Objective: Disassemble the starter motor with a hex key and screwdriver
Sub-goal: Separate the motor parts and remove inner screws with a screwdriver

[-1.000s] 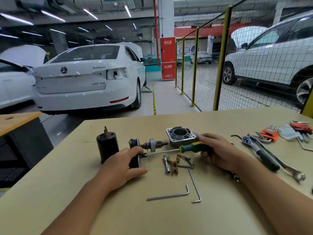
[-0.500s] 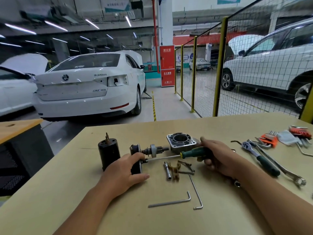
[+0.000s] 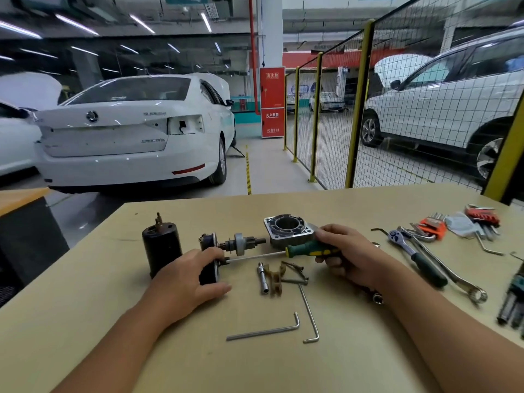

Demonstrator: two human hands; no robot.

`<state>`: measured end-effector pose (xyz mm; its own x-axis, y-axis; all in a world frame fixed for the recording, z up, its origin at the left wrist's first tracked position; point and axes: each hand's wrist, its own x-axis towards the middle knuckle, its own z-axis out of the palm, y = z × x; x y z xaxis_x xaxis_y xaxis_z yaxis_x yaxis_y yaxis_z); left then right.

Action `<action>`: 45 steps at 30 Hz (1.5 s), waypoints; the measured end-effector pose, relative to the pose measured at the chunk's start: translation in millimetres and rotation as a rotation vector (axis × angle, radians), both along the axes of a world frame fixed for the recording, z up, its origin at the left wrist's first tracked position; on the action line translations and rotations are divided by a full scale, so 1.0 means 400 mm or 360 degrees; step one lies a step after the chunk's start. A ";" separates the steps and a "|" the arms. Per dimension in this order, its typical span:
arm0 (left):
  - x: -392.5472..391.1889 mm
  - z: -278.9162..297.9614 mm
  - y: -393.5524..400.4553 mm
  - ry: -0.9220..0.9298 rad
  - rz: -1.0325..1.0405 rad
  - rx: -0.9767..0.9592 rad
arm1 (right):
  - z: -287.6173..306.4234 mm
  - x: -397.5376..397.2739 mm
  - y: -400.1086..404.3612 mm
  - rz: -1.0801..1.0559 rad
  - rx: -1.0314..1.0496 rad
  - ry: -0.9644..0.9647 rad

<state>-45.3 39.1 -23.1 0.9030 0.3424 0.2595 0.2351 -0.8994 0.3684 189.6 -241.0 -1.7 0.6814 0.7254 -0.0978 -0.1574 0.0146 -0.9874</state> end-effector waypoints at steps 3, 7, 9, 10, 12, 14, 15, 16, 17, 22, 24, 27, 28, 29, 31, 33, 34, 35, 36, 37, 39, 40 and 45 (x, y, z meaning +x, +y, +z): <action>0.000 0.004 -0.005 -0.0014 0.0001 -0.0006 | -0.009 -0.001 -0.005 0.0014 0.0261 0.0199; 0.003 0.005 -0.006 -0.0026 0.0013 0.0002 | 0.004 -0.021 0.013 -0.0072 0.0134 0.0145; 0.004 0.001 -0.005 -0.0036 0.0015 -0.0006 | 0.012 -0.022 0.016 -0.0165 -0.0039 0.0085; 0.003 0.000 -0.005 -0.0042 0.0013 -0.0013 | 0.014 -0.023 0.014 -0.0158 -0.0062 0.0051; 0.002 -0.001 -0.003 -0.0048 0.0006 -0.0018 | 0.012 -0.021 0.005 -0.0077 0.0047 0.0066; 0.003 0.001 -0.003 -0.0039 -0.0005 -0.0015 | 0.005 -0.019 -0.006 0.0003 0.0244 0.0168; 0.003 0.001 -0.004 -0.0035 -0.0006 -0.0013 | 0.004 -0.018 -0.007 0.0021 0.0287 0.0185; 0.004 0.001 -0.004 -0.0037 -0.0004 -0.0014 | 0.006 -0.018 -0.005 0.0021 0.0268 0.0166; 0.004 0.001 -0.004 -0.0041 -0.0002 -0.0017 | 0.009 -0.022 0.000 0.0013 0.0212 0.0137; 0.005 0.001 0.000 -0.0030 -0.0007 -0.0007 | 0.009 -0.014 0.005 -0.0089 -0.0072 -0.0034; 0.004 0.000 0.001 -0.0031 -0.0009 -0.0011 | 0.005 -0.013 -0.005 0.0005 0.0092 0.0022; 0.004 -0.002 0.003 -0.0035 -0.0020 -0.0012 | 0.003 -0.015 -0.007 0.0049 0.0275 0.0152; 0.005 -0.002 0.003 -0.0037 -0.0021 -0.0017 | 0.005 -0.019 -0.002 0.0029 0.0249 0.0143; 0.005 -0.002 0.004 -0.0038 -0.0025 -0.0022 | 0.008 -0.024 0.004 -0.0018 0.0166 0.0115; 0.006 -0.001 0.003 -0.0028 -0.0025 -0.0029 | 0.013 -0.026 0.011 -0.0126 -0.0027 0.0043; 0.006 0.000 0.001 -0.0019 -0.0020 -0.0027 | 0.011 -0.020 0.006 -0.0094 -0.0048 -0.0011; 0.006 0.001 0.001 -0.0017 -0.0021 -0.0026 | 0.010 -0.017 -0.001 -0.0051 0.0016 -0.0003; 0.005 0.001 0.001 -0.0017 -0.0022 -0.0027 | 0.006 -0.014 -0.008 -0.0008 0.0098 0.0037; 0.004 0.002 0.001 -0.0019 -0.0023 -0.0027 | 0.004 -0.011 -0.012 0.0019 0.0178 0.0095; 0.004 0.002 0.001 -0.0021 -0.0023 -0.0022 | 0.001 -0.009 -0.013 0.0036 0.0232 0.0145; 0.004 0.001 -0.001 -0.0027 -0.0024 -0.0015 | -0.003 -0.007 -0.005 0.0036 0.0237 0.0147; 0.003 0.002 -0.002 -0.0029 -0.0029 -0.0016 | -0.003 -0.009 0.003 0.0001 0.0186 0.0118; -0.001 0.005 -0.005 -0.0035 -0.0041 -0.0030 | 0.003 -0.005 0.015 -0.0173 -0.0073 0.0031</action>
